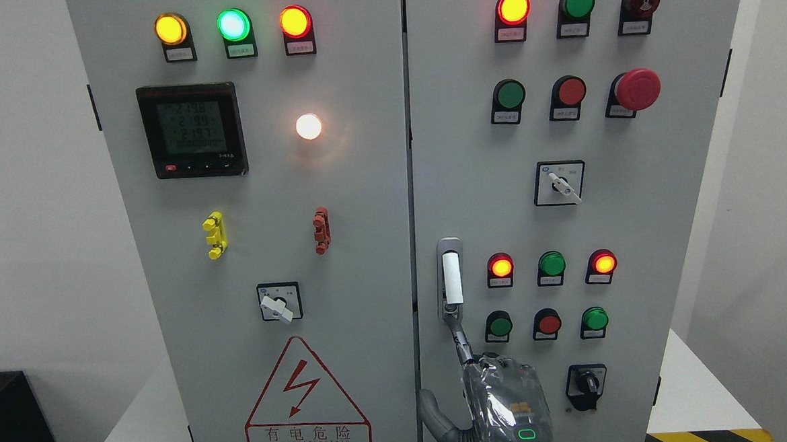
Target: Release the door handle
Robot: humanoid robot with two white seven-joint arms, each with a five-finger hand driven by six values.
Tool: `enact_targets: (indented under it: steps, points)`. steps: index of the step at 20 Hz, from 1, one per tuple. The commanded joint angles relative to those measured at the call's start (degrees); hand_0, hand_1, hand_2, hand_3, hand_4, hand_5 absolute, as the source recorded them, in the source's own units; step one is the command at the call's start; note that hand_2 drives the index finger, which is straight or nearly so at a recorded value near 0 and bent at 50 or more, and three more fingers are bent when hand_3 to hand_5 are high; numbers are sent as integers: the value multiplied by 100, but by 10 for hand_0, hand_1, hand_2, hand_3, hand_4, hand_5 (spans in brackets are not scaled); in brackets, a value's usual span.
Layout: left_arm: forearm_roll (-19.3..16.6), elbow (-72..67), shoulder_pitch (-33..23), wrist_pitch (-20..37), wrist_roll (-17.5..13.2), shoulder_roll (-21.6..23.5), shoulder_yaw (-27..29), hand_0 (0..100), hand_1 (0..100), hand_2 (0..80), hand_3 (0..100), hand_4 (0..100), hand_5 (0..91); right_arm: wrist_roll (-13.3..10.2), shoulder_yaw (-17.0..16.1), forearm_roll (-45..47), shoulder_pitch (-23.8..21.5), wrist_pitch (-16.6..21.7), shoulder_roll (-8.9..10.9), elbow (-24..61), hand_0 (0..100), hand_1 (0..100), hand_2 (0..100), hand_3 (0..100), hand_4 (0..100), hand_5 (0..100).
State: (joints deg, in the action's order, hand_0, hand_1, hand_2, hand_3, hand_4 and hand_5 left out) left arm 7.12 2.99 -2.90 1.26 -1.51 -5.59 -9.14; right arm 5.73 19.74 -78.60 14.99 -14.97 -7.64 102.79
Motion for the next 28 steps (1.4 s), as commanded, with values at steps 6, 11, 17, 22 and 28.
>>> enact_targets:
  steps: [6, 11, 17, 22, 28]
  points:
    - [0, 0, 0, 33, 2, 5, 0, 0, 0, 43, 106, 3, 0, -63, 3, 20, 21, 29, 0, 127, 398, 254, 0, 765, 706, 719]
    - [0, 0, 0, 41, 2, -4, 0, 0, 0, 43, 106, 4, 0, -63, 3, 20, 21, 29, 0, 232, 400, 250, 0, 764, 704, 719]
    - [0, 0, 0, 41, 2, -4, 0, 0, 0, 43, 106, 5, 0, -89, 3, 20, 13, 38, 0, 329, 402, 247, 0, 757, 706, 719]
    - [0, 0, 0, 41, 2, -4, 0, 0, 0, 44, 106, 5, 0, -98, 3, 20, 13, 38, 0, 372, 403, 246, 0, 749, 703, 717]
    - [0, 0, 0, 41, 2, -3, 0, 0, 0, 43, 106, 5, 0, -98, 12, 29, 13, 38, 0, 425, 404, 247, 0, 747, 701, 716]
